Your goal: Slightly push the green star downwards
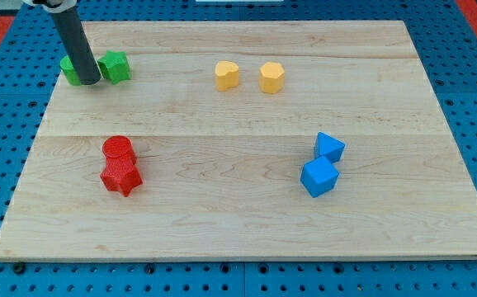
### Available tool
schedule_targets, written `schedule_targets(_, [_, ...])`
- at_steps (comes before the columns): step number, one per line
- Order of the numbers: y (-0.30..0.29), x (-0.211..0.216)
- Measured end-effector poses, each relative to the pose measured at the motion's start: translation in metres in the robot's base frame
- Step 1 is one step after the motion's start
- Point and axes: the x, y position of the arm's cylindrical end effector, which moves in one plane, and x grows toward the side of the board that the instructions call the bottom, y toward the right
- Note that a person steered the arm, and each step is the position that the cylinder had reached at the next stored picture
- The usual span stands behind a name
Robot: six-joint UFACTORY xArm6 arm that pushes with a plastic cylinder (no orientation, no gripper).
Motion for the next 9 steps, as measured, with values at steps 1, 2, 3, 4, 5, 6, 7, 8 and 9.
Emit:
schedule_targets(1, [0.0, -0.014])
schedule_targets(2, [0.024, -0.021])
schedule_targets(3, [0.038, -0.046])
schedule_targets(4, [0.042, -0.086])
schedule_targets(5, [0.053, -0.087])
schedule_targets(6, [0.056, -0.087])
schedule_targets(7, [0.056, -0.087])
schedule_targets(8, [0.055, -0.087])
schedule_targets(9, [0.055, -0.087])
